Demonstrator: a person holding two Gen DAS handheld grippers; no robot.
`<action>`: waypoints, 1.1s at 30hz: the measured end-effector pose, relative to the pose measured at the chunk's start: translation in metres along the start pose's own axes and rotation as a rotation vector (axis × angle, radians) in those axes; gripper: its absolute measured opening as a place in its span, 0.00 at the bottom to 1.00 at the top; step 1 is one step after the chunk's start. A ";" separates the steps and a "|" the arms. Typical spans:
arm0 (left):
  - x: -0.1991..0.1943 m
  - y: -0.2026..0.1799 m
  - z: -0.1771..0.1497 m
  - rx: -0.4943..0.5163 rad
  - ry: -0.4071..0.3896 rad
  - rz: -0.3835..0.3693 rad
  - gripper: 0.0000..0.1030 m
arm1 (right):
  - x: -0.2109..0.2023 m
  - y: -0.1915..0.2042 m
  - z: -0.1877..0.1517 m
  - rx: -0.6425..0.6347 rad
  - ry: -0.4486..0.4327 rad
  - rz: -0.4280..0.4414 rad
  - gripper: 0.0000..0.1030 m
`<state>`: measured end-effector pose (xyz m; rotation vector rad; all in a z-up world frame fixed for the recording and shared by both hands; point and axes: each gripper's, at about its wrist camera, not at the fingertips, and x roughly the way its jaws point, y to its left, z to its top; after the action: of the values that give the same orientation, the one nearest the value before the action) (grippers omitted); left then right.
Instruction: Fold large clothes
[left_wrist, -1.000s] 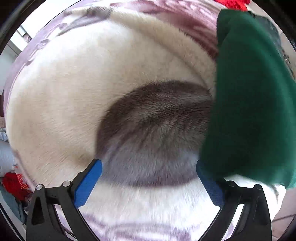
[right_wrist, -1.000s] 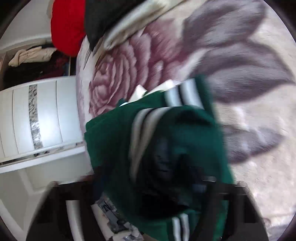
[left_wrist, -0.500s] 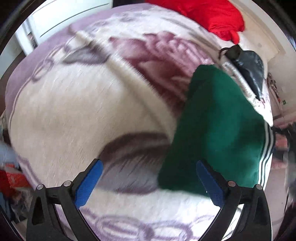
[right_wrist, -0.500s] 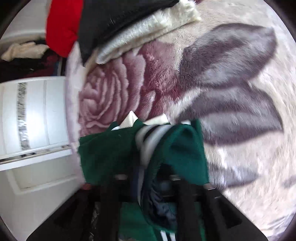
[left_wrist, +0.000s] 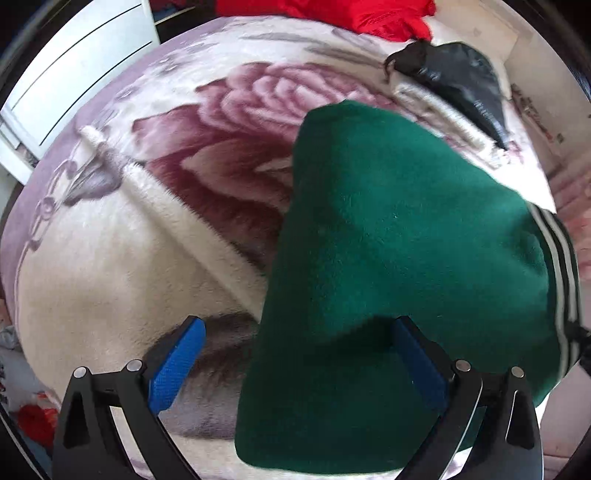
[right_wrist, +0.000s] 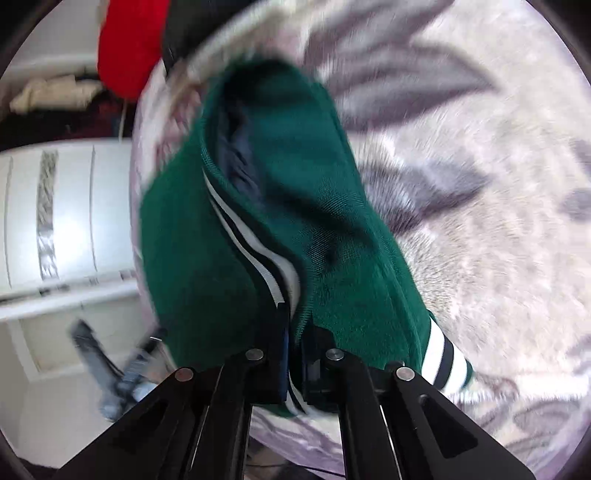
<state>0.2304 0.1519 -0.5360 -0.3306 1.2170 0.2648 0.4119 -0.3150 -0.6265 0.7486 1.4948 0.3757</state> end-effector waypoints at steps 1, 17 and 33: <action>-0.003 -0.002 0.002 0.006 -0.007 -0.012 1.00 | -0.021 0.005 0.000 -0.006 -0.040 0.013 0.02; 0.018 0.000 0.010 0.039 0.038 -0.047 1.00 | -0.001 -0.042 0.038 0.027 0.063 -0.178 0.56; 0.073 -0.009 0.143 -0.052 0.002 -0.249 1.00 | 0.030 0.009 0.144 -0.057 -0.174 0.121 0.02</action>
<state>0.3823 0.2003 -0.5595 -0.5227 1.1593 0.0807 0.5558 -0.3199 -0.6559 0.8079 1.2740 0.4320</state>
